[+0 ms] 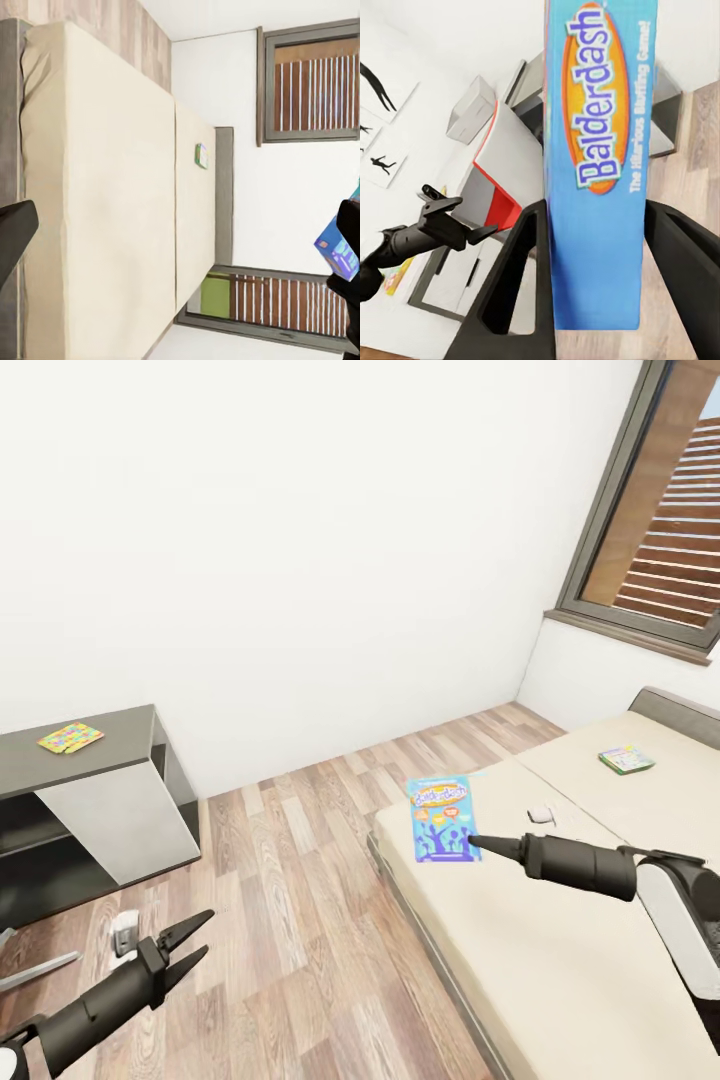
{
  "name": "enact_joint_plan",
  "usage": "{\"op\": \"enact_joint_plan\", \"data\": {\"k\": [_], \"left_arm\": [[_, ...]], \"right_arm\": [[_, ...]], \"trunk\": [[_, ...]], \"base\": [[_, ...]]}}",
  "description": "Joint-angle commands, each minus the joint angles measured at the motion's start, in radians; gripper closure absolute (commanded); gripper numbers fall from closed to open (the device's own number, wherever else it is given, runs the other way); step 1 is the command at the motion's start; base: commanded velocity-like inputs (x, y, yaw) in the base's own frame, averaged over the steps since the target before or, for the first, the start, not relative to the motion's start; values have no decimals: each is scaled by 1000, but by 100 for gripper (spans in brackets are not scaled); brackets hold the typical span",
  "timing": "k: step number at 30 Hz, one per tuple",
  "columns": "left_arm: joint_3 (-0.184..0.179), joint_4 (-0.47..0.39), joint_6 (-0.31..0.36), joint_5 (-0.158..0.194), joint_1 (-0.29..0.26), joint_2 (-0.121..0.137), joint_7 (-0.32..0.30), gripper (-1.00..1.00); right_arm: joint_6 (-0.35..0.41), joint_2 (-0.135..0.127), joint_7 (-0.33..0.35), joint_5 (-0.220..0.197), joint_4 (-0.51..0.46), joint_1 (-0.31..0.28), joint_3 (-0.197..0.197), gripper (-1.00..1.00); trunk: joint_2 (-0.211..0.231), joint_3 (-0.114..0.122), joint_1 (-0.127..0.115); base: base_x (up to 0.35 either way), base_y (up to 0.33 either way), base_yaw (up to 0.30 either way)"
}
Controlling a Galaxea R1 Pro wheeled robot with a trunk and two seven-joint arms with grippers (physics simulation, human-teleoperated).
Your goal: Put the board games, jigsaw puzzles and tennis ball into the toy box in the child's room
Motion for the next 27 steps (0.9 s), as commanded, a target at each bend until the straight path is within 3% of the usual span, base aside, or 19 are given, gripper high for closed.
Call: {"op": "enact_joint_plan", "data": {"k": [1,8,12,20,27], "left_arm": [[7,0,3,1,6,6,-8,-100],[46,2,-1,5,44,32,-26,-100],[68,2,-1,6,46,33,-28,-100],[72,2,-1,8,47,34,-32,-100],[74,2,-1,8,47,34,-32,-100]], "right_arm": [[3,6,7,2,-3,0,2,100],[3,45,9,-8,-10,0,8,100],[3,50,9,-13,-11,-1,10,100],[3,50,8,-17,-13,-5,10,100],[3,51,8,-21,-13,-6,-10,100]], "trunk": [[-2,-2,1],[-2,-2,1],[-2,-2,1],[-2,-2,1],[-2,-2,1]], "base": [[0,0,0],[0,0,0],[0,0,0],[0,0,9],[0,0,155]]}}
